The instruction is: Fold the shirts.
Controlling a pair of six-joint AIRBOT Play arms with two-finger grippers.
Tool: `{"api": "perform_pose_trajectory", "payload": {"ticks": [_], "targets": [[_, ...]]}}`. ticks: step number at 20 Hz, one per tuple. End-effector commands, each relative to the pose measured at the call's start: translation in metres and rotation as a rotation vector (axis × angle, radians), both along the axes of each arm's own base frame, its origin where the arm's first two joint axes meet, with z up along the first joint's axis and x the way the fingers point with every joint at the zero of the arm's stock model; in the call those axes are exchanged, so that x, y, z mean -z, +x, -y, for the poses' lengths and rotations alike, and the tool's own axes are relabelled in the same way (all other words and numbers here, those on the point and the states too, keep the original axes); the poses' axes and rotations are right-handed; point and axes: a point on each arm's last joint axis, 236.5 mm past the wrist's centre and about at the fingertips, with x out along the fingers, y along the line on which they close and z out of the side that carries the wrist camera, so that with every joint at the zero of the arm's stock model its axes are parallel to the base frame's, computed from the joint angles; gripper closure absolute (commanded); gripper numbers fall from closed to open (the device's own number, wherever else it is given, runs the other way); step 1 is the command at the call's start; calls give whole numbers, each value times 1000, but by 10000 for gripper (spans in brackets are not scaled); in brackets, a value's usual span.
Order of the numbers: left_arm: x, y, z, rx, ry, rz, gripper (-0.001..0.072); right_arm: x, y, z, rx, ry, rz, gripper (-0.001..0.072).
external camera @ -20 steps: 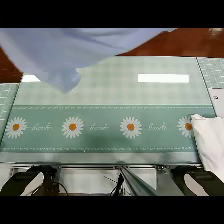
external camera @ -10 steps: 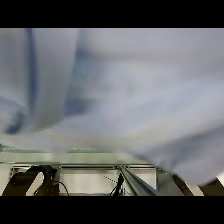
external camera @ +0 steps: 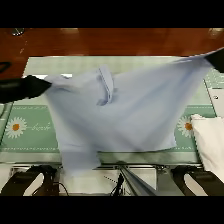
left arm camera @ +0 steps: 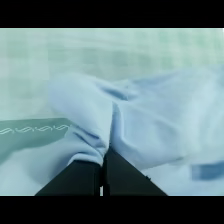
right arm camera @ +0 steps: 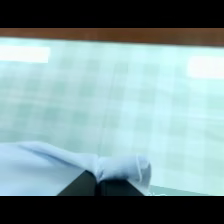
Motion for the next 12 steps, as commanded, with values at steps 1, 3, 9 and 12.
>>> {"api": "perform_pose_trajectory", "payload": {"ticks": [1, 3, 9, 12], "targets": [[81, 57, 25, -47, -22, -55, 686, 79, 73, -7, 13, 55, -155, 693], [93, 92, 34, -65, -17, -44, 687, 102, 111, -17, 6, 109, -196, 693], [103, 145, 46, -49, -15, -82, 631, 157, 187, -35, 37, 281, -306, 667], [113, 127, 26, 7, 66, -181, 4, 171, 185, -14, 62, 347, -371, 92]]}}
